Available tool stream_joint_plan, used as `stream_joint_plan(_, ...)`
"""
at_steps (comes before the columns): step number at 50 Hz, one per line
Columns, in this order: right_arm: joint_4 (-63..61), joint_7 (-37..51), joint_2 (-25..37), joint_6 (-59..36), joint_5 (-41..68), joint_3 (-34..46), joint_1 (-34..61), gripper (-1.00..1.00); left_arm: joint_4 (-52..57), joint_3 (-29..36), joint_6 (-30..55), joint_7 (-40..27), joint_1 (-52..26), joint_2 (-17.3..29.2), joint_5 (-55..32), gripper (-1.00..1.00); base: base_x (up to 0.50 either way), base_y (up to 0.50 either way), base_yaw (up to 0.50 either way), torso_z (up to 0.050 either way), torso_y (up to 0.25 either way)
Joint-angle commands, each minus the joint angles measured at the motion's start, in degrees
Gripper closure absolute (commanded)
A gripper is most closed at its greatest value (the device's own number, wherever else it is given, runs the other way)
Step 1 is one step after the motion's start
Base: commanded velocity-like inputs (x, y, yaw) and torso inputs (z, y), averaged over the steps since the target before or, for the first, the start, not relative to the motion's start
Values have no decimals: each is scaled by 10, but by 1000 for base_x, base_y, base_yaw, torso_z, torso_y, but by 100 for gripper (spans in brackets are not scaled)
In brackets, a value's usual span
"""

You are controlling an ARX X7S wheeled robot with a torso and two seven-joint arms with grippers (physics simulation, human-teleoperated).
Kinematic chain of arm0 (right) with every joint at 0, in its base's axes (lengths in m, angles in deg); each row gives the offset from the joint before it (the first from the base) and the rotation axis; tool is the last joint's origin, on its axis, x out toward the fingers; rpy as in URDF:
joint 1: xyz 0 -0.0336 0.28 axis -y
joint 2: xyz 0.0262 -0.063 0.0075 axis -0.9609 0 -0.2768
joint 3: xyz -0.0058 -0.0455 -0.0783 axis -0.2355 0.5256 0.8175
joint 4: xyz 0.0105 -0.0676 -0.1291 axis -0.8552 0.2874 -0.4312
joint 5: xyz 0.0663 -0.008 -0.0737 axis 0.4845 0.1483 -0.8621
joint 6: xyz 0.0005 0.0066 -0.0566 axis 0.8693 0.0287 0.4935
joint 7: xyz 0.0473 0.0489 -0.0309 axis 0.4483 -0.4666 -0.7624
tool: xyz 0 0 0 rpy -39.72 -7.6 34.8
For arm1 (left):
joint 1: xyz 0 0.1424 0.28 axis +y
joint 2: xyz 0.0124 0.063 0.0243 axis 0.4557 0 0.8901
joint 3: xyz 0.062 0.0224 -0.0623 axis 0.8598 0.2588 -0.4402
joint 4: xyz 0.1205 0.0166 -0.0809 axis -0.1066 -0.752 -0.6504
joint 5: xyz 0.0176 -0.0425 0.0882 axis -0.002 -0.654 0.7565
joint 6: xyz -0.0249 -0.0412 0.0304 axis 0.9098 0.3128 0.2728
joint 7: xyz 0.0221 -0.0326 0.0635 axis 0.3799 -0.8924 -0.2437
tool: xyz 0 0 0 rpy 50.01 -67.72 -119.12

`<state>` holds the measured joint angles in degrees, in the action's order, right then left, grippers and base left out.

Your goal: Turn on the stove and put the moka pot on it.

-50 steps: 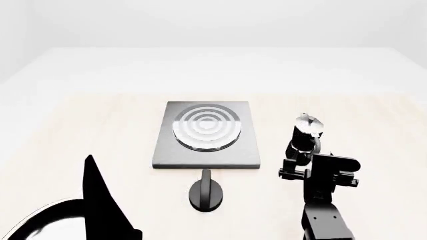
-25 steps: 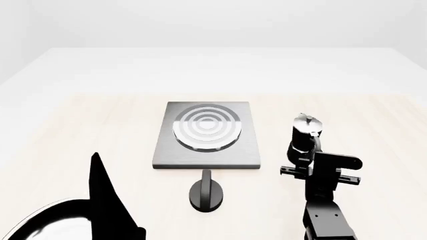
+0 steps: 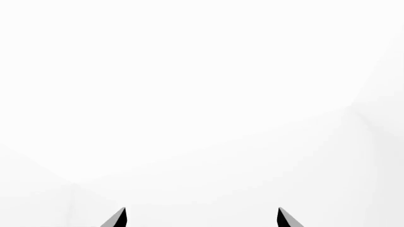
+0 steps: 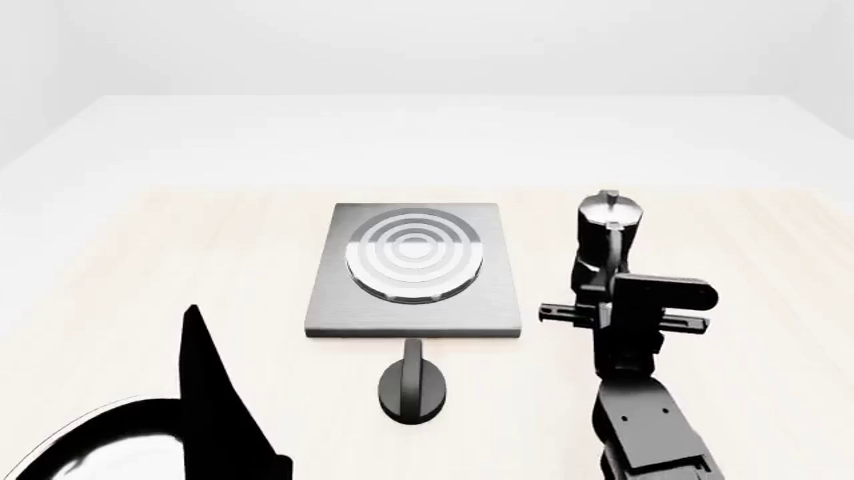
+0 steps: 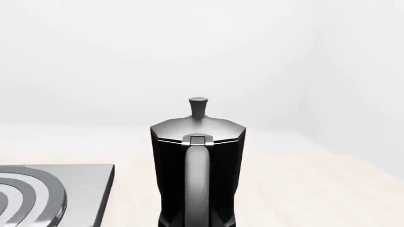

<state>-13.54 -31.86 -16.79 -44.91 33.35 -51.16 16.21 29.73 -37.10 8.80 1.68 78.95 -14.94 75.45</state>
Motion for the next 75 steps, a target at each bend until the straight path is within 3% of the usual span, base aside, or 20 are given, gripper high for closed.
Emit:
stream_joint_plan(1, -73, 12, -3, -26, -38, 19, 19, 100, 0, 1, 5, 0, -2, 0, -1, -100, 0, 0, 0, 0, 0)
stream_joint_plan(8, 11, -4, -35, -7, -45, 32, 77, 100, 0, 2, 5, 0, -2, 0, -1, -100, 0, 0, 0, 0, 1)
stream_joint_plan(21, 398, -38, -131, 154, -50, 33, 250, 100, 0, -5, 5, 1, 0, 0, -9, -100, 0, 0, 0, 0, 1)
stream_joint_plan(31, 407, -30, -148, 139, -85, 50, 267, 100, 0, -11, 7, 2, 1, 0, -14, -100, 0, 0, 0, 0, 1)
stream_joint_plan(44, 407, -3, -149, 108, 120, 290, 333, 100, 0, -5, 19, 4, -7, 0, -5, -100, 0, 0, 0, 0, 2)
stream_joint_plan(54, 397, -33, -149, 157, 320, 494, 347, 100, 0, -7, 25, 6, -9, 1, -10, -100, 0, 0, 0, 0, 1)
stream_joint_plan(62, 374, -93, -149, 201, 434, 579, 347, 100, 0, -5, 30, 6, -11, 1, -11, -100, 0, 0, 0, 0, 1)
stream_joint_plan(75, 343, -145, -149, 251, 628, 641, 334, 100, 0, -6, 34, 7, -9, 1, -13, -100, 0, 0, 0, 1, 2)
